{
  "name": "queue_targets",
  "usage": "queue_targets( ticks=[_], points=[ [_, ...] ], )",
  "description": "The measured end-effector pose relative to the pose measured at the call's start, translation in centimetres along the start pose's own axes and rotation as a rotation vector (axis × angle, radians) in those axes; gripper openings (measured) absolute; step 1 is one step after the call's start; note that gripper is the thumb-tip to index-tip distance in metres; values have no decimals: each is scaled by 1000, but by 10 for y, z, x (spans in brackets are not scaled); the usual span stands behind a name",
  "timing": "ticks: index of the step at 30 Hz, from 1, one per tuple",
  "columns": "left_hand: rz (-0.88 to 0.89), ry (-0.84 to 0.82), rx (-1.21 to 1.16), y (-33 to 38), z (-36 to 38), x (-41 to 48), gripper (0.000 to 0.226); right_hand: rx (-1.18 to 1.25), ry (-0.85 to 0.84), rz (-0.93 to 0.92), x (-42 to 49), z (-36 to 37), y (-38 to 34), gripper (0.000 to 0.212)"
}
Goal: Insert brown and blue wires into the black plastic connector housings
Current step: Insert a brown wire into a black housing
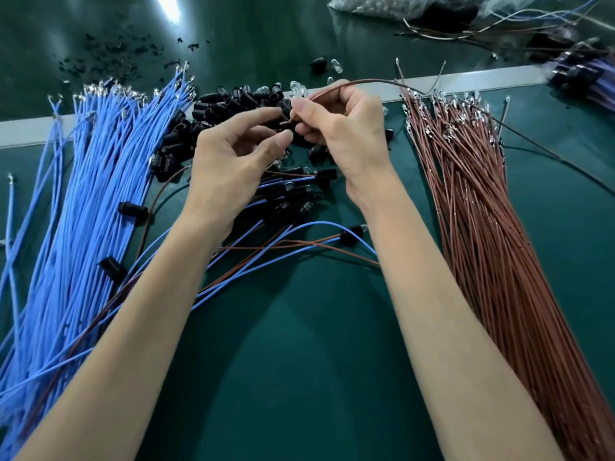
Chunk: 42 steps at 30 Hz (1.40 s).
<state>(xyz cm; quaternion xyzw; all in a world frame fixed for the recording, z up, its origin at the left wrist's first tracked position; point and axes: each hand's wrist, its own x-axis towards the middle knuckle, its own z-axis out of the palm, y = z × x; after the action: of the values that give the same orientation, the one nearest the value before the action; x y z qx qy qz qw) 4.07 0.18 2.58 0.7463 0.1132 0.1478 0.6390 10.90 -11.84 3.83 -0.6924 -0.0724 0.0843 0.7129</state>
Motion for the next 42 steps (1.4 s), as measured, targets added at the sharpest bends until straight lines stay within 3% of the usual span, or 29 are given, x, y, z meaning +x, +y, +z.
queue_targets(
  ticks=[2,7,17,26,33,38,42],
  points=[
    [-2,-11,-11,0,-2,1,28,-16,5,-5,1,-1,0,17],
    [13,0,-35,-2,1,0,15,6,-15,-15,0,-3,2,17],
    [19,-11,-95,0,2,-1,22,-30,-50,-24,0,-2,3,16],
    [31,9,-48,0,-1,0,15,-44,-81,-69,-1,0,3,19],
    [76,6,44,0,1,-1,20,-64,-173,-11,-1,-3,1,30],
    [119,18,185,2,-4,0,22,61,-226,42,1,-8,1,17],
    [166,-18,252,4,-6,0,22,-25,-195,-19,0,-4,3,18]
  ],
)
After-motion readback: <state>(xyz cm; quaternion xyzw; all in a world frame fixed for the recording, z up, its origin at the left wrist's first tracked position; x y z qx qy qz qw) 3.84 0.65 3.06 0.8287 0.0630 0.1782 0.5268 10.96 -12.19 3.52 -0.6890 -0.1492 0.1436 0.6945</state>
